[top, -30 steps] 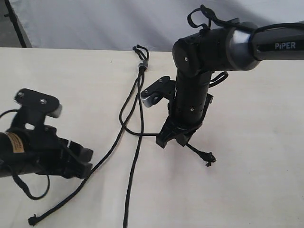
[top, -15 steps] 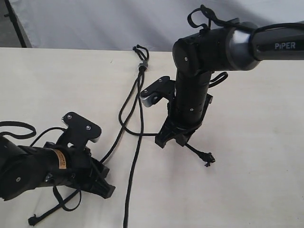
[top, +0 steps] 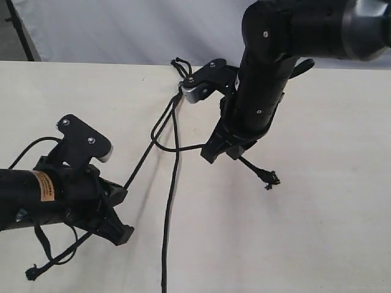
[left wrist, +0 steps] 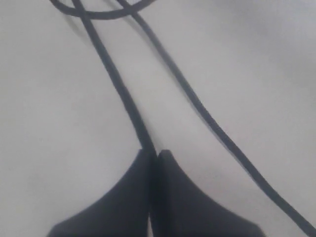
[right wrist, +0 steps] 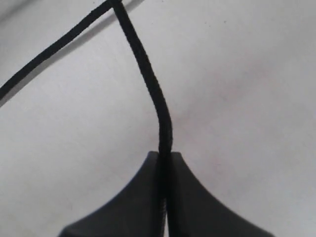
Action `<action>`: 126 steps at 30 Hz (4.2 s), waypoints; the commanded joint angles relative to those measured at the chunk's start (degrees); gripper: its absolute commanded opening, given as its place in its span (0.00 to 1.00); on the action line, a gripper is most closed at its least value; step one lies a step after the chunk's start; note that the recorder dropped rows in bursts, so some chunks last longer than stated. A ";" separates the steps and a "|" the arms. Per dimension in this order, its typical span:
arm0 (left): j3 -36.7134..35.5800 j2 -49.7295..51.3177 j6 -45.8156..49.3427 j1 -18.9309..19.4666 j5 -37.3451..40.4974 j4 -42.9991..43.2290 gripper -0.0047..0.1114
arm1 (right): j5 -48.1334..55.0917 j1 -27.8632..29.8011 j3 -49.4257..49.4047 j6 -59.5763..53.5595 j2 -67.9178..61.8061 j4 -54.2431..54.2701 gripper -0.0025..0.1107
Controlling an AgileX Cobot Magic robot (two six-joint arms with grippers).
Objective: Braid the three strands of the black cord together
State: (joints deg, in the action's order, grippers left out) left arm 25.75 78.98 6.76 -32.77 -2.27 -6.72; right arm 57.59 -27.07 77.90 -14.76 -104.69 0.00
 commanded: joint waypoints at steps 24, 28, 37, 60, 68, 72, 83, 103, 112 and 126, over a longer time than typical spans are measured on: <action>-2.97 -0.30 -1.28 12.59 3.13 -0.99 0.05 | -2.16 8.97 -0.03 10.57 -12.12 -12.06 0.08; -2.97 2.56 -1.28 12.59 1.79 -1.40 0.05 | -2.87 8.87 -0.03 10.58 -12.35 -12.18 0.33; -2.48 6.26 -2.29 12.59 -0.47 -1.40 0.48 | -4.87 8.76 -0.03 10.48 -7.63 -11.91 0.71; 12.07 9.44 -8.56 -7.85 12.56 -1.40 0.62 | -43.22 8.76 -29.36 12.99 24.22 -10.51 0.71; 21.78 21.95 -8.68 -8.57 18.64 -1.40 0.62 | -43.99 8.76 -30.39 12.99 24.22 -10.50 0.71; 24.98 26.96 -8.68 -8.57 20.72 -1.02 0.61 | -43.86 8.76 -30.39 12.99 24.22 -10.50 0.71; 25.39 25.29 -8.44 -8.57 26.09 -0.31 0.05 | -44.22 8.76 -30.39 12.99 24.22 -10.50 0.71; 25.65 20.02 -8.97 2.50 36.59 36.65 0.05 | -45.95 8.76 -30.39 10.44 15.39 -10.73 0.71; 21.77 25.67 -8.97 6.23 27.63 32.96 0.05 | -48.19 8.76 -30.39 9.82 14.65 -10.73 0.71; 21.97 23.62 23.49 -8.97 37.41 -9.25 0.05 | -48.72 8.76 -30.39 9.82 14.50 -10.73 0.71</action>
State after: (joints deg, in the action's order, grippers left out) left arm 48.31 102.87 23.92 -37.12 29.56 -7.35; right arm 9.45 -18.44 47.81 -4.50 -90.19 -10.24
